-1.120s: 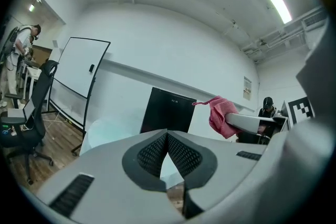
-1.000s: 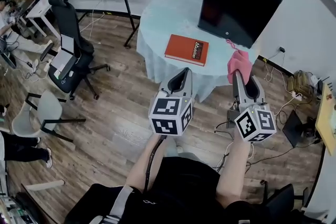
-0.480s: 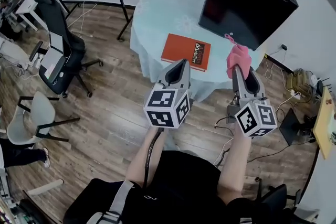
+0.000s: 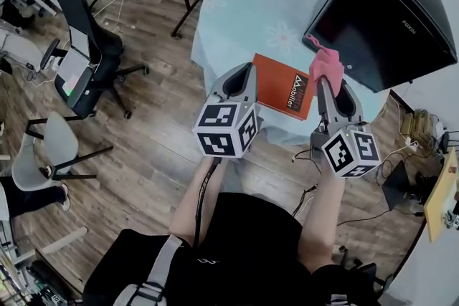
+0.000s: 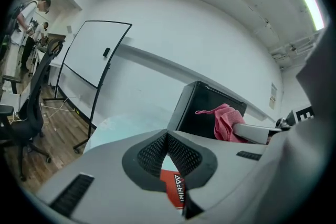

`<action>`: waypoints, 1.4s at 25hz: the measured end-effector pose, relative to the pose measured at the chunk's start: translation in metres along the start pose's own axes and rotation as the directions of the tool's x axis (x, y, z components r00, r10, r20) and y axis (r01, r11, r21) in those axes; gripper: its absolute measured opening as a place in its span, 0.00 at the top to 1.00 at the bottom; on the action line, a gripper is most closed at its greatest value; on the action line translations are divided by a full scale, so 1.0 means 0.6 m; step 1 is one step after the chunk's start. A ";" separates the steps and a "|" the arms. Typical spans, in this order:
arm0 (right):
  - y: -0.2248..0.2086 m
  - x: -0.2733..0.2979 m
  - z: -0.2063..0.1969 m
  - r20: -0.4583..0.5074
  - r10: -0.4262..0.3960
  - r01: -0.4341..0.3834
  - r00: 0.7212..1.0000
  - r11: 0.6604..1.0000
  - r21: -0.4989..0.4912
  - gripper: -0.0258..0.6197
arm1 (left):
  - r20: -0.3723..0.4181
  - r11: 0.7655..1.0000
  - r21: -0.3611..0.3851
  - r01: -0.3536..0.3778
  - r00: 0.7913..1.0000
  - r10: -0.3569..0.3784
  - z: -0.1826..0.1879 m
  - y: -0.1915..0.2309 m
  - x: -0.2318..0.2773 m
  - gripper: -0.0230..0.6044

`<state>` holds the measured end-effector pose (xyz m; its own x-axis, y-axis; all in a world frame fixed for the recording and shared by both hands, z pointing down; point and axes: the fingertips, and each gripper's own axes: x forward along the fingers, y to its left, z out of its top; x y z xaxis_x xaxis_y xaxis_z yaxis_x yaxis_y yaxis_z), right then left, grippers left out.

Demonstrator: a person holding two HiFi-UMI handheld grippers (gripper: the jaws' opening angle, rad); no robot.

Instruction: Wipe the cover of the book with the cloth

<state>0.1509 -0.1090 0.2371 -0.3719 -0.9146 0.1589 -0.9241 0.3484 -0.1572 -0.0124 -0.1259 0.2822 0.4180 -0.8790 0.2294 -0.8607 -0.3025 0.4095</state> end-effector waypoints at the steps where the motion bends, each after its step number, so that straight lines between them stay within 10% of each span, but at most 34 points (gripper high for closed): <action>1: 0.009 0.022 -0.002 -0.009 0.015 -0.015 1.000 1.000 -0.003 0.73 | -0.004 1.000 -0.002 -0.007 1.000 0.007 0.006 0.015 0.010 0.94; 35: 0.017 0.270 -0.284 -0.405 0.104 -0.072 0.908 0.993 0.094 0.73 | -0.312 0.988 -0.107 -0.109 0.947 0.071 -0.191 0.179 0.175 0.94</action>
<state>0.0663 -0.2185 0.4274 -0.4698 -0.7112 0.5230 -0.8826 0.3921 -0.2596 -0.0275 -0.2085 0.4516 0.4260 -0.7389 0.5220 -0.8651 -0.1638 0.4741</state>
